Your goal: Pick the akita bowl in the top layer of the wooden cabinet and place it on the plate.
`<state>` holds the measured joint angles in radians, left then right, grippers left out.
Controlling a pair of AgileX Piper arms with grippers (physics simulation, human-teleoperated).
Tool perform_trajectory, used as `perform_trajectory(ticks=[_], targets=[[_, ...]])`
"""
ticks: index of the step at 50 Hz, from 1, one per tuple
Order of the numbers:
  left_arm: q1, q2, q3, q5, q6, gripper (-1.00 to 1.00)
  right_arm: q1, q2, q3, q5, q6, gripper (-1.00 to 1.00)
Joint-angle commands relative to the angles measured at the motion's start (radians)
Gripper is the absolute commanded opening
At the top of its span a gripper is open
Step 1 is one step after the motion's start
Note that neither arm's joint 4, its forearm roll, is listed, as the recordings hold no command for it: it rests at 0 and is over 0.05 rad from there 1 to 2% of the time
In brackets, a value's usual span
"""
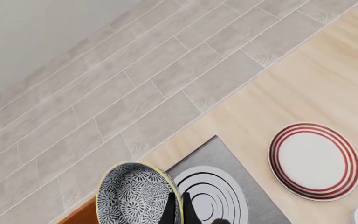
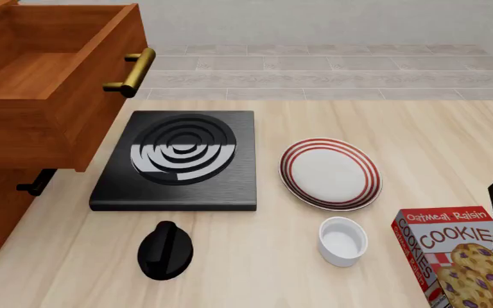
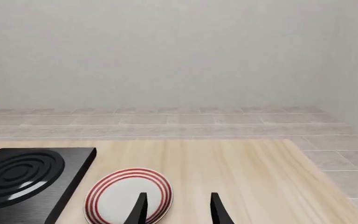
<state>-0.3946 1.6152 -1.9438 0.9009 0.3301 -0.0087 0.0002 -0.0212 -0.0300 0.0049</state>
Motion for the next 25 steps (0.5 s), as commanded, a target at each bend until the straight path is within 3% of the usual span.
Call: perform_trajectory(ticks=[1, 25], targets=[[-0.046, 0.024, -0.018, -0.018, 0.021, -1.00, 0.002, 0.000, 0.000, -0.002, -0.004, 1.00], [-0.143, 0.072, -0.013, -0.065, 0.017, -1.00, 0.002, 0.000, -0.001, -0.006, -0.009, 1.00]])
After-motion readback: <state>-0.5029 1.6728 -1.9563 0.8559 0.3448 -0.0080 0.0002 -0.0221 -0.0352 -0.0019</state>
